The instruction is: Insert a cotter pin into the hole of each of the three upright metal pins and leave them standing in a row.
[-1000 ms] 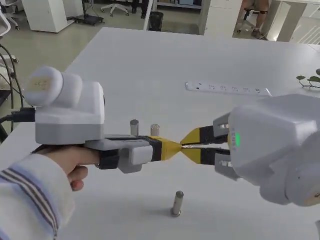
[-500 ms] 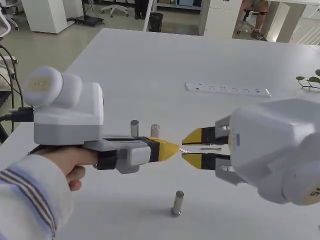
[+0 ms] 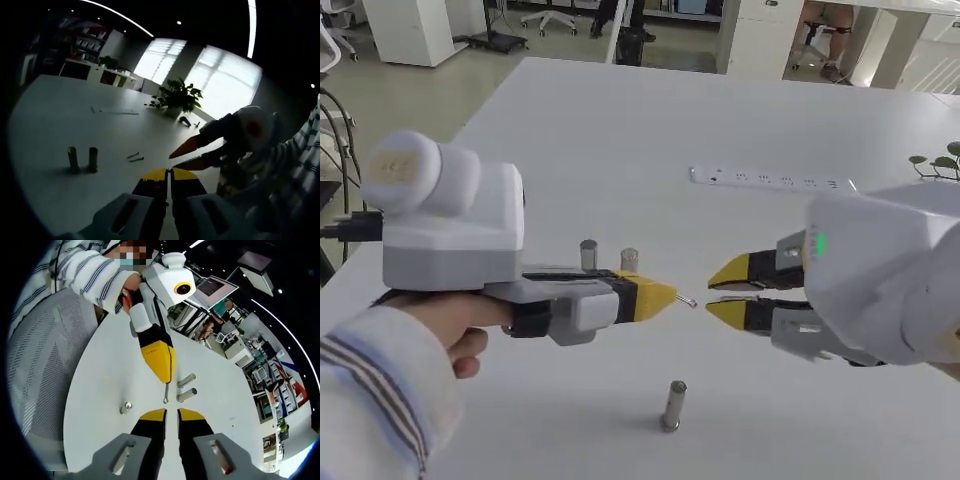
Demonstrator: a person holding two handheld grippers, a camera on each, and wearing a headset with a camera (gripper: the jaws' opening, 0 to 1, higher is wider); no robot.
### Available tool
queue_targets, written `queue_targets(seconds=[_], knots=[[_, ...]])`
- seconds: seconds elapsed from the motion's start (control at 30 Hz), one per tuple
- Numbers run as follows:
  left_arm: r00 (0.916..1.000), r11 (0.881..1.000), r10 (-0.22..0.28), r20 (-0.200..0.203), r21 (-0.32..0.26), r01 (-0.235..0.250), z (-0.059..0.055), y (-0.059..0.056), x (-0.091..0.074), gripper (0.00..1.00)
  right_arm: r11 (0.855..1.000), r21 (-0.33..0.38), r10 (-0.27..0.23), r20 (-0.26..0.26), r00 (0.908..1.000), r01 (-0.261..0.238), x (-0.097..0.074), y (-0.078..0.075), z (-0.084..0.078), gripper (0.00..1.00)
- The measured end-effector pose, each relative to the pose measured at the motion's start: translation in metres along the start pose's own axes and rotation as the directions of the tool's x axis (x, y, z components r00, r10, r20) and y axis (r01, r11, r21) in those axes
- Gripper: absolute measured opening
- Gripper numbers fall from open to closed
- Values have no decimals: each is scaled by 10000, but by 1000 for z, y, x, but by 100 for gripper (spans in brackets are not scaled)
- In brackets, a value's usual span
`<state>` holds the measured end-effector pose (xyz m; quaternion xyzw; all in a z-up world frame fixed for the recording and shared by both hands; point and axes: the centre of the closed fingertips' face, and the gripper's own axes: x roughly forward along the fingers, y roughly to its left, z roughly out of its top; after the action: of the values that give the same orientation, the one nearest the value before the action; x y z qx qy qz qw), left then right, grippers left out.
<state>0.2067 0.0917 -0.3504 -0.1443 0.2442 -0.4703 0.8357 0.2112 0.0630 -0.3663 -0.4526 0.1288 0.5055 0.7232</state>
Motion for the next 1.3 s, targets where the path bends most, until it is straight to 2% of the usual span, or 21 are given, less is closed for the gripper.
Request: queue_targets(seconds=[0.07,0.13,0.2,0.23,0.3,0.4,0.5,0.63,0.7,0.73,0.87,0.97,1.07,1.3], knots=[[10000,9999,-45,14,152,45,0,-1,-1,0,9978,642,177,110,9998,-184,1,4,0,4],[9999,9994,-128,45,312,126,1,-3,-1,0,9889,1387,514,199,9985,-536,3,10,-1,5],[9997,9988,-214,88,453,210,2,-5,-2,0,9801,1724,914,484,9946,-984,3,16,1,5],[9996,9985,-252,107,492,246,2,-6,-3,0,9737,2011,993,468,9940,-1067,3,18,0,5],[9992,9980,-362,182,532,352,4,-8,-3,0,9613,2432,1148,743,9906,-1296,3,20,2,7],[9986,9958,-460,249,802,438,5,-12,-5,0,9339,3150,1342,1298,9824,-1692,0,21,6,6],[9981,9927,-552,288,1089,518,6,-14,-6,0,9200,3423,1475,1485,9779,-1907,-2,21,6,9],[9979,9862,-608,228,1553,565,4,-16,-7,0,9123,3419,1739,1744,9692,-2252,-5,24,6,14],[9978,9801,-636,186,1895,590,3,-17,-7,0,8947,3707,1854,1994,9622,-2492,-7,27,9,13],[9978,9792,-646,174,1937,601,3,-17,-7,0,8800,3930,1923,2183,9567,-2666,-8,28,11,13],[9966,9754,-785,267,2084,713,3,-19,-6,0,8503,4369,1957,2550,9469,-2934,-10,28,14,13],[9953,9670,-921,312,2413,819,4,-22,-6,0,8244,4579,2198,2824,9338,-3326,-12,33,18,17],[9940,9564,-1050,300,2769,927,4,-24,-6,0,8199,4554,2319,2897,9286,-3469,-12,36,20,21],[9900,9366,-1386,261,3283,1225,2,-31,-7,0,8008,4726,2302,3243,9175,-3680,-11,37,25,13]])
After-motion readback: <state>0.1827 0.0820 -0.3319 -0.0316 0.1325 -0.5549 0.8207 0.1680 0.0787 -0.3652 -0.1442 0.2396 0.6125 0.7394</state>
